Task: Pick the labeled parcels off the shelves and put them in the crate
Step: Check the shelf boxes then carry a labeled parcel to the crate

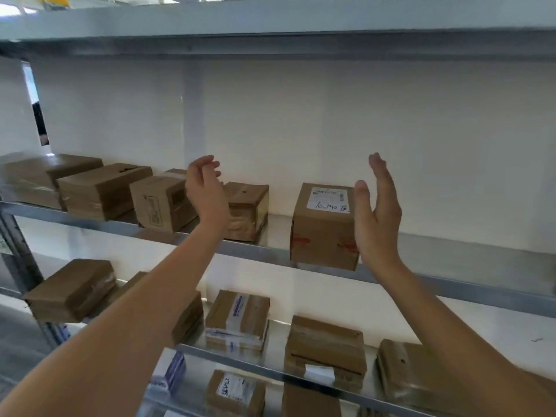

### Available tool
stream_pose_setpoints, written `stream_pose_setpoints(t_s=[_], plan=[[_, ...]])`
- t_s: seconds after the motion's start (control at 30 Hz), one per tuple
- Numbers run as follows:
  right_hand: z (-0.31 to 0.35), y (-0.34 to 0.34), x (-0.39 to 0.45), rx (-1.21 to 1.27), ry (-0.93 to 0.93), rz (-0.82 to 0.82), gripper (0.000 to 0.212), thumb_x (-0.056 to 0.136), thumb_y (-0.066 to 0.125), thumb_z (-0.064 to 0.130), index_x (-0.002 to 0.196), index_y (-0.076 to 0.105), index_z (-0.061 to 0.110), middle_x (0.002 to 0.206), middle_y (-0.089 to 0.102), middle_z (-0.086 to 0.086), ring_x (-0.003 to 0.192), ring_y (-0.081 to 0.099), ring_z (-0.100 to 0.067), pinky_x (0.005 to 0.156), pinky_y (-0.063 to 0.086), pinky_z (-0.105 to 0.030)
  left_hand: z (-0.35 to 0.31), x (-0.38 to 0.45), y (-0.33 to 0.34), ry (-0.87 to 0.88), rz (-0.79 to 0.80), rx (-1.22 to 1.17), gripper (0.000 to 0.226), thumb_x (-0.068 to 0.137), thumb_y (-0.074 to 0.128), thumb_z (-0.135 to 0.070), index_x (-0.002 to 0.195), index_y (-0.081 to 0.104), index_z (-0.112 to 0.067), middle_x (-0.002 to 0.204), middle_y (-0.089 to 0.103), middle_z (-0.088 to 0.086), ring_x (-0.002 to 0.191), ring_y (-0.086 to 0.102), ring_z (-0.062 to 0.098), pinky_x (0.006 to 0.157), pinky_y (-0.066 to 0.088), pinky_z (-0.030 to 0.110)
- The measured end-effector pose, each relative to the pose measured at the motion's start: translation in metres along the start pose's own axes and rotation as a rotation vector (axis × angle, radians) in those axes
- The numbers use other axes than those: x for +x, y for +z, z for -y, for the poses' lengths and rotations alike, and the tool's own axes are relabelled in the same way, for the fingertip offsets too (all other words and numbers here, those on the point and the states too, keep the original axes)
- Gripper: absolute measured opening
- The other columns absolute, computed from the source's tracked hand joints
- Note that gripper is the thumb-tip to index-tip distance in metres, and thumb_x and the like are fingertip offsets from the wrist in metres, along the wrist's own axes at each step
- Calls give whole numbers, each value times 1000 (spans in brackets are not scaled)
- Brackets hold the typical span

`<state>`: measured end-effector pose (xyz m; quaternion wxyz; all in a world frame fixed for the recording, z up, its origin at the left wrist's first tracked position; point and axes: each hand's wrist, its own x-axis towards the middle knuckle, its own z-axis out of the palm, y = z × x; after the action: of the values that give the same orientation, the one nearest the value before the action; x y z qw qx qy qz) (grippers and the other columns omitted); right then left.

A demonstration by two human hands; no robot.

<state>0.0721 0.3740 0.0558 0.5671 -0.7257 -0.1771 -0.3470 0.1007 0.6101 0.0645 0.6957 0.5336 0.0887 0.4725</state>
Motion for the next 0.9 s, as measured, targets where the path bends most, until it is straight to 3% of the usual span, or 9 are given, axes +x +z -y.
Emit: stream_pose_setpoints(t_s=[0.1,0.2,0.27,0.37,0.43,0.5,0.67,0.83,0.9], plan=[[27,38,-8,-152,-251,146,49,103,39,31,151,32,24,161,25,7,149,17,-4,120,11,-18,9,23,-16,-13,16,40,23,96,41,-15,102,63,-18,97,64,-9,98,58,10,101,46,34],[50,92,-18,-111,-241,342,53,104,40,34,154,24,28,162,19,12,146,14,3,110,6,-1,25,42,-33,-102,105,126,30,97,40,-21,117,63,-16,112,63,-3,109,56,14,104,43,33],[48,130,-22,-7,-103,374,54,104,41,34,154,20,29,162,18,15,144,13,7,111,8,-2,39,49,-42,-173,221,191,38,97,38,-28,129,57,-17,126,59,3,118,53,20,108,39,38],[28,174,-24,56,248,287,61,103,39,43,156,16,25,164,13,8,149,12,-6,123,12,-29,60,56,-53,-305,444,233,58,90,35,-52,141,43,-26,139,49,2,127,46,20,111,35,43],[12,189,-26,90,517,233,67,102,36,51,157,10,24,164,11,4,151,14,-16,122,15,-38,71,61,-59,-403,544,218,74,76,34,-67,139,41,-28,136,51,5,123,49,22,108,39,46],[1,197,-31,117,680,192,69,100,34,56,157,6,27,163,16,3,148,21,-20,118,21,-39,75,65,-64,-464,610,198,67,81,34,-66,134,42,-26,128,54,7,116,53,21,103,44,43],[1,206,-29,112,698,121,49,100,32,59,136,30,26,135,47,1,122,45,-18,98,36,-33,79,70,-68,-555,648,134,66,77,35,-74,121,54,-29,119,61,3,111,58,19,101,46,46],[0,202,-21,156,671,77,45,100,29,59,122,50,27,114,61,4,112,57,-16,100,46,-36,66,75,-65,-581,667,7,42,103,25,-47,107,60,-24,103,65,-5,98,60,13,71,48,27],[5,196,-13,234,645,31,41,104,28,51,114,59,26,102,66,7,101,62,-13,93,50,-29,63,81,-62,-537,683,-6,46,104,21,-44,115,59,-20,109,63,-3,103,58,16,75,46,25]])
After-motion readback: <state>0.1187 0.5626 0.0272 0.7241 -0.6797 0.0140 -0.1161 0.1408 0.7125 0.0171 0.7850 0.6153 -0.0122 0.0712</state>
